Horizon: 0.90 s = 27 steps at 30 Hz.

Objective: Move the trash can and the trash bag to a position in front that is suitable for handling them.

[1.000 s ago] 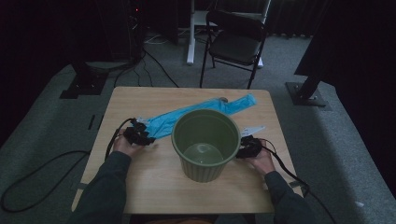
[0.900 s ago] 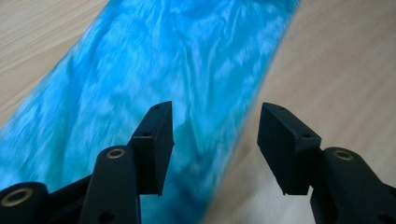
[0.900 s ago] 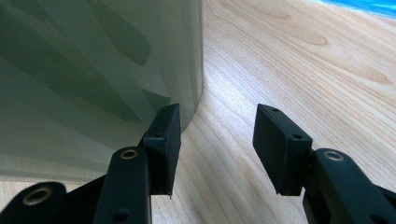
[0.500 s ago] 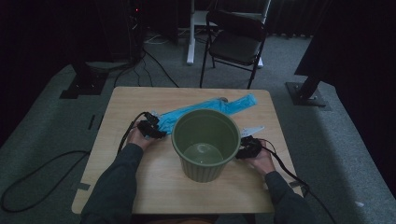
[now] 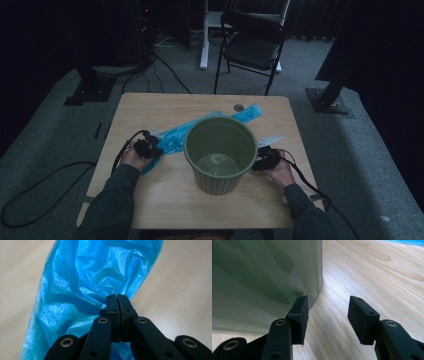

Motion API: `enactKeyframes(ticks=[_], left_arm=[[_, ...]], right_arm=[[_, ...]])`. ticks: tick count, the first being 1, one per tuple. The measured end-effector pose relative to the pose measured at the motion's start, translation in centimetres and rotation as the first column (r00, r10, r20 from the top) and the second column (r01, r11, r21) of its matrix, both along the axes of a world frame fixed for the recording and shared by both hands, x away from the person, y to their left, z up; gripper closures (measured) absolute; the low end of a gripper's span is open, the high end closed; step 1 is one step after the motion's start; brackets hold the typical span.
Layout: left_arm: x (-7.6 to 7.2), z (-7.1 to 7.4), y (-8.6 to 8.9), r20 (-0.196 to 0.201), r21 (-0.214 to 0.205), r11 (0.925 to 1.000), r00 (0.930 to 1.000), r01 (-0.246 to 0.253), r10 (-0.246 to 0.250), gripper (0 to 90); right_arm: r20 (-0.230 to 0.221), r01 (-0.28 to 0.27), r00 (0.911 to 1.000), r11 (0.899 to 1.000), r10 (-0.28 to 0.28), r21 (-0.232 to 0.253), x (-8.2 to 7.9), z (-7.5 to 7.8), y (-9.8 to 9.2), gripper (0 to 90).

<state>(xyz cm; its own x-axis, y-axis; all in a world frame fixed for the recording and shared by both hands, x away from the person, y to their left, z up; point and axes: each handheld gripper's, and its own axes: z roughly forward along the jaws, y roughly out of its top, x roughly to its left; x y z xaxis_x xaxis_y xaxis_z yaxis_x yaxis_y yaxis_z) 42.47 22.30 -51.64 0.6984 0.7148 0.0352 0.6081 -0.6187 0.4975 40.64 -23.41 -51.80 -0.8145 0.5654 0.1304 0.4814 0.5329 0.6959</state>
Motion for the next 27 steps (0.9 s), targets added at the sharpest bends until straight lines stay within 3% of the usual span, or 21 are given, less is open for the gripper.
enactKeyframes(ticks=[4,11,13,14,15,16,19,20,21,22,26,27], left_arm=[[-2.9,-0.1,1.9,-0.002,-0.025,0.9994,0.9997,0.022,-0.022,88.2],[-7.1,0.0,3.7,-0.01,-0.008,0.9998,0.9998,0.017,-0.017,87.1],[-7.5,0.1,3.8,0.0,-0.019,0.9998,0.9999,0.01,-0.01,84.2],[-7.5,0.1,3.8,0.0,-0.019,0.9998,0.9999,0.01,-0.01,75.0],[-7.5,0.4,3.9,0.018,-0.038,0.9992,0.9998,-0.007,0.008,64.0],[-7.4,1.0,4.1,0.036,-0.09,0.9956,0.999,-0.024,0.028,60.6],[-7.3,1.7,4.2,0.059,-0.147,0.9888,0.9976,-0.026,0.035,57.5],[-7.3,1.7,4.2,0.059,-0.147,0.9888,0.9976,-0.026,0.035,55.8],[-6.8,2.3,3.8,0.077,-0.193,0.9808,0.9962,-0.027,0.042,54.8],[-6.6,2.5,3.6,0.078,-0.206,0.9782,0.996,-0.026,0.043,54.2],[-6.0,2.9,3.0,0.088,-0.215,0.9764,0.9952,-0.022,0.042,52.6],[-5.5,3.1,2.3,0.093,-0.232,0.9726,0.9952,-0.007,0.029,51.9]], right_arm=[[0.002,0.001,1.0,1.0,-0.001,0.003,0.0,0.1,-0.1,50.6],[0.0,-0.005,1.0,1.0,0.005,0.002,-0.2,0.2,-0.1,50.5],[0.0,-0.006,1.0,1.0,0.006,0.001,-0.2,0.3,-0.1,50.4],[0.0,-0.006,1.0,1.0,0.006,0.001,-0.2,0.3,-0.1,50.4],[0.006,-0.009,0.9999,1.0,0.009,-0.005,-0.4,0.4,-0.3,50.0],[0.007,-0.006,1.0,1.0,0.006,-0.004,-0.5,0.5,-0.4,49.9],[0.012,0.0,0.9999,1.0,0.001,-0.008,-0.5,0.6,-0.7,49.9],[0.012,0.0,0.9999,1.0,0.001,-0.008,-0.5,0.6,-0.7,49.9],[0.015,0.016,0.9998,1.0,-0.015,-0.018,-0.3,0.3,-1.0,49.6],[0.017,0.022,0.9996,0.999,-0.021,-0.026,-0.3,0.2,-1.0,49.5],[0.035,0.036,0.9988,0.998,-0.034,-0.055,-0.1,0.0,-1.0,48.9],[0.057,0.05,0.9974,0.995,-0.045,-0.089,0.0,-0.4,-1.0,48.3]])
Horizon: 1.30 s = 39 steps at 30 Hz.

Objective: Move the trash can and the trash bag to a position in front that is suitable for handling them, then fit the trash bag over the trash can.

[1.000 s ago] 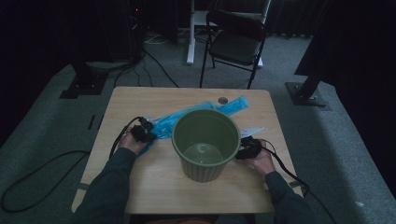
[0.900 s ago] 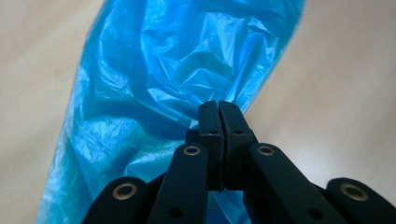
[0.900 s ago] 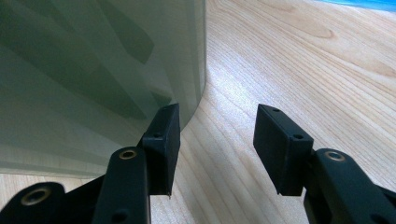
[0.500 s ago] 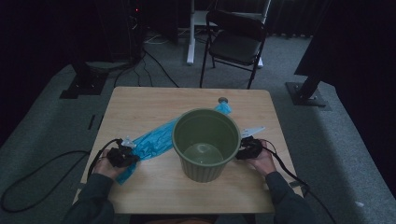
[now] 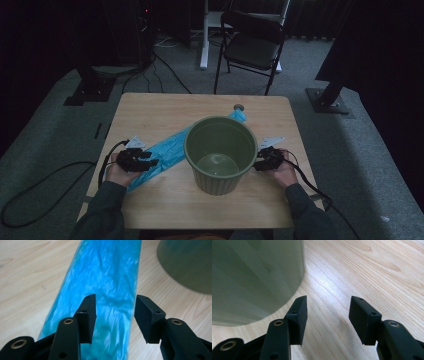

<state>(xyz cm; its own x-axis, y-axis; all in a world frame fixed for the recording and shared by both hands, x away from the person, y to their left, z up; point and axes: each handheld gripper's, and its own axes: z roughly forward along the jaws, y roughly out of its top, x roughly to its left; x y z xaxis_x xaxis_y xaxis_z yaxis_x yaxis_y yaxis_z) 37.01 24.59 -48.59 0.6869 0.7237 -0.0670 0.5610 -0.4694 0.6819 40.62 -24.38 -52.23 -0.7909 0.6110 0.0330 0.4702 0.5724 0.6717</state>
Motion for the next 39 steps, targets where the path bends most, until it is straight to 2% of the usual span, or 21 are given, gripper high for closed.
enactKeyframes(ticks=[4,10,11,17,23,24,26,34,36,39], left_arm=[[0.6,0.0,-0.5,0.003,-0.012,0.9999,1.0,-0.002,0.002,50.5],[1.2,0.2,-0.8,0.003,-0.024,0.9997,1.0,0.0,0.0,50.5],[1.7,0.5,-1.3,0.006,-0.039,0.9992,0.9999,0.01,-0.01,50.5],[3.0,0.5,-2.6,0.009,-0.027,0.9996,0.9999,0.012,-0.012,51.0],[3.7,0.3,-3.4,0.001,-0.029,0.9994,0.9998,0.02,-0.02,51.0],[4.1,0.2,-3.8,-0.02,-0.039,0.9989,0.9995,0.024,-0.025,51.0],[4.4,0.2,-4.0,-0.018,-0.039,0.999,0.9996,0.022,-0.023,51.0],[5.3,-0.1,-4.6,-0.006,-0.003,1.0,1.0,0.004,-0.004,47.6],[5.5,-0.2,-4.6,-0.002,0.01,0.9999,1.0,-0.009,0.009,46.4],[6.6,-0.5,-4.1,-0.009,0.027,0.9979,0.9982,-0.059,0.059,43.4]], right_arm=[[0.014,0.011,0.9999,1.0,-0.01,-0.024,0.2,-0.4,-0.1,48.0],[0.011,0.027,0.9996,0.999,-0.027,-0.027,0.5,-1.0,-0.5,47.8],[0.011,0.027,0.9996,0.999,-0.027,-0.027,0.5,-1.0,-0.5,47.6],[-0.001,0.036,0.9993,0.999,-0.036,-0.014,0.8,-1.4,-0.8,46.1],[0.002,0.033,0.9995,0.999,-0.033,-0.015,0.7,-1.4,-0.8,45.5],[0.002,0.033,0.9995,0.999,-0.033,-0.015,0.7,-1.4,-0.8,45.4],[0.003,0.036,0.9994,0.999,-0.036,-0.011,0.8,-1.4,-0.7,44.3],[0.009,0.034,0.9994,0.999,-0.034,-0.009,0.7,-1.5,-0.7,42.3],[0.009,0.033,0.9994,0.999,-0.033,-0.009,0.7,-1.5,-0.7,42.1],[0.009,0.034,0.9994,0.999,-0.034,-0.006,0.8,-1.5,-0.7,41.5]])
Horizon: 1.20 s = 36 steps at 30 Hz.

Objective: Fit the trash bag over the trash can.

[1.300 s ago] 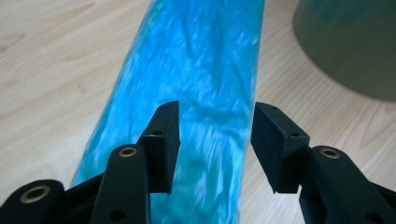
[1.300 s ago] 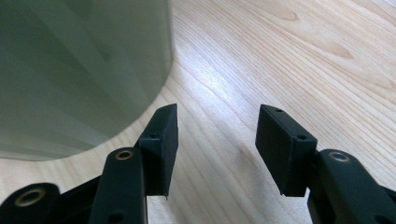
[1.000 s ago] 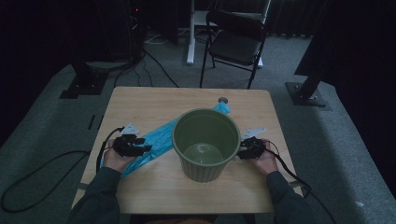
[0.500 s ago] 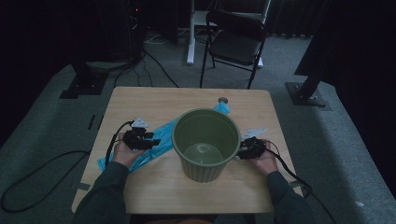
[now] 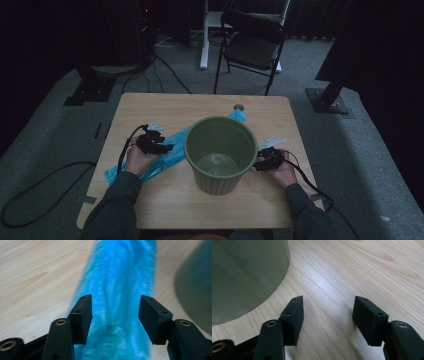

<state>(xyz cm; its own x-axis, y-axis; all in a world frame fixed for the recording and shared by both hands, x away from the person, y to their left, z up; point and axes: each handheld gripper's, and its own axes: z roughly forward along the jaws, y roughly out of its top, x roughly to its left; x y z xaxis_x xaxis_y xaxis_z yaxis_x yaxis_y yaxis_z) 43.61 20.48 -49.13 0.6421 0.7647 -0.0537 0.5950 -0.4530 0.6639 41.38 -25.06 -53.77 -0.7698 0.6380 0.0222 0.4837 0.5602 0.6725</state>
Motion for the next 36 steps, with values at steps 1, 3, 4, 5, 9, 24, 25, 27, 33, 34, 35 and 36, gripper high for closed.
enactKeyframes(ticks=[1,3,4,5,9,24,25,27,33,34,35,36], left_arm=[[0.3,-0.1,0.2,-0.012,0.0,1.0,0.9999,-0.007,0.007,43.4],[0.8,-0.4,0.5,-0.016,0.022,0.9994,0.9995,-0.028,0.028,40.9],[0.8,-0.4,0.5,-0.016,0.022,0.9994,0.9995,-0.028,0.028,40.6],[1.2,-0.7,0.9,-0.029,0.027,0.9989,0.9988,-0.04,0.04,39.9],[1.9,-1.2,1.3,-0.049,0.034,0.998,0.9973,-0.053,0.055,37.9],[3.0,-3.0,0.2,-0.131,0.09,0.9959,0.9912,-0.006,0.018,37.5],[2.7,-3.0,-0.1,-0.132,0.097,0.9952,0.9912,0.01,0.003,36.9],[2.1,-3.0,-1.0,-0.129,0.123,0.9917,0.9914,0.038,-0.022,34.7],[0.3,-3.0,-3.6,-0.121,0.172,0.9782,0.988,0.117,-0.097,30.1],[0.0,-3.0,-4.0,-0.122,0.187,0.973,0.986,0.135,-0.114,29.4],[0.0,-3.0,-4.0,-0.122,0.187,0.973,0.986,0.135,-0.114,29.1],[-0.6,-3.0,-4.9,-0.121,0.187,0.9684,0.9822,0.165,-0.144,29.1]], right_arm=[[0.0,-0.001,1.0,1.0,0.001,0.002,0.0,0.0,0.0,41.4],[-0.004,-0.002,1.0,1.0,0.002,0.014,0.0,-0.1,-0.2,41.5],[-0.006,-0.002,1.0,1.0,0.002,0.019,0.1,-0.1,-0.2,41.5],[-0.007,-0.002,1.0,1.0,0.002,0.019,0.1,-0.1,-0.2,41.5],[-0.006,-0.002,1.0,1.0,0.002,0.019,0.1,-0.1,-0.3,41.4],[-0.007,-0.007,0.9999,1.0,0.007,0.013,0.0,0.0,-0.3,41.0],[-0.007,-0.007,1.0,1.0,0.007,0.011,0.0,0.0,-0.3,41.0],[-0.006,-0.008,1.0,1.0,0.008,0.008,0.0,0.0,-0.3,40.9],[-0.005,-0.007,1.0,1.0,0.007,0.0,0.0,0.0,-0.2,40.7],[-0.005,-0.006,1.0,1.0,0.006,-0.001,0.0,0.0,-0.2,40.7],[-0.005,-0.006,1.0,1.0,0.006,-0.001,0.0,0.0,-0.2,40.7],[-0.005,-0.007,1.0,1.0,0.007,-0.001,0.0,0.0,-0.2,40.7]])
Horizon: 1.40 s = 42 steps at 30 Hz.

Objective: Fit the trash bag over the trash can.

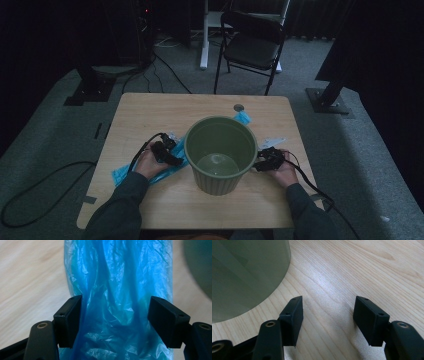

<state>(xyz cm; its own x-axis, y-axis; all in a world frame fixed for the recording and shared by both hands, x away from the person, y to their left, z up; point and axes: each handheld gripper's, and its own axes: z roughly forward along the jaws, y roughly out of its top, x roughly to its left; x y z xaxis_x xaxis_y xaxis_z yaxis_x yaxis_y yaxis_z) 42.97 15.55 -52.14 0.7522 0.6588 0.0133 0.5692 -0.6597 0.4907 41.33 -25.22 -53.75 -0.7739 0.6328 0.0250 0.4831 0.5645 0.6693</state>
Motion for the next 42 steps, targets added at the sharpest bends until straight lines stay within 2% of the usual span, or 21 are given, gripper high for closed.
enactKeyframes(ticks=[2,3,5,6,8,10,12,14,17,19,21,24,25,29,30,31,33,35,36,42], left_arm=[[-0.3,0.0,-0.3,0.004,-0.006,0.9999,0.9999,0.013,-0.013,29.9],[-0.4,0.0,-0.4,0.007,-0.011,0.9997,0.9997,0.023,-0.023,33.9],[-0.5,0.2,-0.3,0.012,-0.02,0.9993,0.9995,0.031,-0.03,46.1],[-0.5,0.2,-0.3,0.012,-0.023,0.9991,0.9993,0.034,-0.034,56.3],[-0.5,0.3,-0.2,0.008,-0.029,0.9987,0.9991,0.042,-0.042,69.1],[-0.4,0.3,0.0,0.0,-0.035,0.9979,0.9986,0.054,-0.054,80.2],[-0.2,0.3,0.2,-0.009,-0.052,0.9975,0.9988,0.048,-0.049,86.0],[-0.1,0.3,0.3,0.001,-0.046,0.9981,0.9992,0.04,-0.04,87.6],[0.0,0.3,0.5,0.001,-0.061,0.9978,0.9996,0.027,-0.027,88.0],[0.2,0.6,1.0,0.001,-0.102,0.9947,0.9999,0.015,-0.015,88.1],[0.2,1.0,1.5,0.006,-0.14,0.9902,1.0,0.006,-0.006,88.1],[0.1,1.6,2.1,0.007,-0.195,0.9807,1.0,-0.005,0.006,88.1],[0.1,1.6,2.1,0.007,-0.195,0.9807,1.0,-0.005,0.006,88.1],[0.1,2.5,2.8,0.014,-0.26,0.9654,0.9997,-0.015,0.02,88.1],[0.1,2.5,2.8,0.014,-0.26,0.9654,0.9997,-0.015,0.02,88.1],[0.1,2.9,3.2,0.023,-0.295,0.9551,0.9992,-0.025,0.033,88.1],[0.1,3.3,3.6,0.022,-0.322,0.9464,0.9991,-0.028,0.037,88.1],[0.0,3.6,3.8,0.027,-0.341,0.9395,0.9986,-0.034,0.046,88.1],[0.0,3.6,3.8,0.027,-0.341,0.9395,0.9986,-0.034,0.046,88.1],[-0.2,4.8,4.0,0.052,-0.374,0.9271,0.9976,-0.022,0.045,88.1]], right_arm=[[0.001,-0.001,1.0,1.0,0.001,-0.002,0.0,0.0,0.0,40.6],[0.003,-0.002,1.0,1.0,0.002,-0.005,0.0,0.0,0.0,40.7],[0.005,-0.002,1.0,1.0,0.002,-0.011,0.0,0.0,0.1,40.7],[0.005,0.0,1.0,1.0,0.0,-0.016,-0.1,0.0,0.1,40.7],[0.006,0.001,1.0,1.0,0.0,-0.02,-0.1,0.1,0.2,40.6],[0.005,0.002,1.0,1.0,-0.002,-0.02,-0.1,0.1,0.2,40.8],[0.002,0.006,1.0,1.0,-0.006,-0.021,-0.1,0.1,0.2,43.0],[-0.002,0.005,1.0,1.0,-0.005,-0.021,-0.1,0.2,0.1,46.9],[-0.017,-0.001,0.9998,1.0,0.001,-0.006,-0.2,0.3,0.1,49.2],[-0.022,-0.018,0.9996,0.999,0.019,0.031,-0.4,0.6,0.1,50.0],[-0.015,-0.034,0.9993,0.999,0.035,0.042,-0.6,0.9,0.1,50.3],[-0.02,-0.059,0.998,0.997,0.06,0.051,-1.0,1.2,0.3,50.9],[-0.02,-0.059,0.998,0.997,0.06,0.051,-1.0,1.2,0.3,50.9],[-0.026,-0.091,0.9954,0.994,0.093,0.053,-1.4,1.3,0.6,51.6],[-0.026,-0.095,0.995,0.994,0.096,0.055,-1.4,1.3,0.6,51.7],[-0.025,-0.101,0.9944,0.993,0.103,0.057,-1.4,1.3,0.7,52.1],[-0.025,-0.104,0.9941,0.993,0.105,0.06,-1.4,1.4,0.7,52.4],[-0.025,-0.107,0.9938,0.992,0.109,0.063,-1.5,1.4,0.7,52.6],[-0.025,-0.107,0.9938,0.992,0.109,0.063,-1.5,1.4,0.7,52.6],[-0.026,-0.121,0.9921,0.99,0.123,0.074,-1.6,1.5,0.9,53.2]])
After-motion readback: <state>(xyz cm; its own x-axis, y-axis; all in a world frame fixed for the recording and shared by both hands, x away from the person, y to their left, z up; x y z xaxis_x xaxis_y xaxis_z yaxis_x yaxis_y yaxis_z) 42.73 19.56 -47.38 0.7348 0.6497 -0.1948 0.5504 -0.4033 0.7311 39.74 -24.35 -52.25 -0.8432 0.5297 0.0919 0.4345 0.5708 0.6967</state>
